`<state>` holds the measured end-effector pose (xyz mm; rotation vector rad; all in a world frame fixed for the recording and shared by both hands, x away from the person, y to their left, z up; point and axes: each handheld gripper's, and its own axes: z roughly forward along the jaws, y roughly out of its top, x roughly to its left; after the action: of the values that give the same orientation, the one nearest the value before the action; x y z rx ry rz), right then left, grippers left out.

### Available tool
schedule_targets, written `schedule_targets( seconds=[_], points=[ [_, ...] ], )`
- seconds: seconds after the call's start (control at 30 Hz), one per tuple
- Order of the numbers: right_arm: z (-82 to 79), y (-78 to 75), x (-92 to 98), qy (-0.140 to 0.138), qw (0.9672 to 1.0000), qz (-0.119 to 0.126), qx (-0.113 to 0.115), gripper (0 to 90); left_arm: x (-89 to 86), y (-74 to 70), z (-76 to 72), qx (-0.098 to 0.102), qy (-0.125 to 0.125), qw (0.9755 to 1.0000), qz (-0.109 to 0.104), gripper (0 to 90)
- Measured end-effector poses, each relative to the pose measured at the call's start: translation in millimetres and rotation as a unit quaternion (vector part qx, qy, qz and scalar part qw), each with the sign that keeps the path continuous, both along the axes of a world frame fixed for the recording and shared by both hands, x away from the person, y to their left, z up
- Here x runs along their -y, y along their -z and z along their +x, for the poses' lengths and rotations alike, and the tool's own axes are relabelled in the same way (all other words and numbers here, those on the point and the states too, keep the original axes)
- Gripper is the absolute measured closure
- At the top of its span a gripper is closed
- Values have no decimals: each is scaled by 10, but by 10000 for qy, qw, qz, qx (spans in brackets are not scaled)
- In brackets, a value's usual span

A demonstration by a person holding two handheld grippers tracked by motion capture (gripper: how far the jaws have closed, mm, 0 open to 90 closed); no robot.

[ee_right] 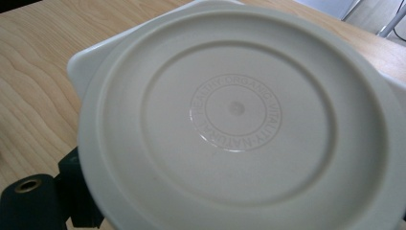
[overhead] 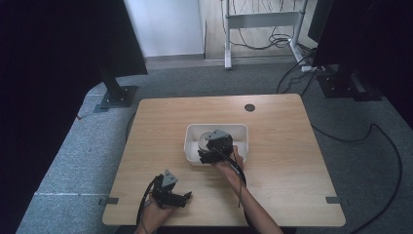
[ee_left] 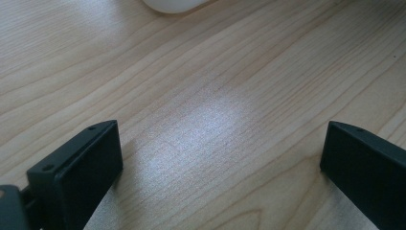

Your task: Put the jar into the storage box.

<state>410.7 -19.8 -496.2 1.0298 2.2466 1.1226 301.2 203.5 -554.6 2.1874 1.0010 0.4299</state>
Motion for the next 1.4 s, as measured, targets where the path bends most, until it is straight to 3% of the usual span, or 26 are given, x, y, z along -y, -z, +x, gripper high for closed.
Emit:
schedule_targets(
  seconds=[0.3, 0.73, 0.97, 1.13, 1.4],
  points=[
    [61, 104, -90, 153, 9996, -234, -28, 91, 0, 0, 0, -1, 1, 10000, -1, 5],
    [107, 266, -156, 284, 9986, -353, -263, 90, 0, 0, 0, -2, 2, 10000, 2, 5],
    [106, 262, -162, 331, 9984, -341, -306, 90, 0, 0, 0, -2, 1, 10000, 2, 5],
    [115, 276, -113, 366, 9983, -129, -443, 90, 0, 0, 0, -1, 2, 10000, 2, 5],
    [119, 275, -103, 342, 9981, -104, -492, 89, 0, 0, 0, -1, 2, 10000, 2, 4]
  ],
)
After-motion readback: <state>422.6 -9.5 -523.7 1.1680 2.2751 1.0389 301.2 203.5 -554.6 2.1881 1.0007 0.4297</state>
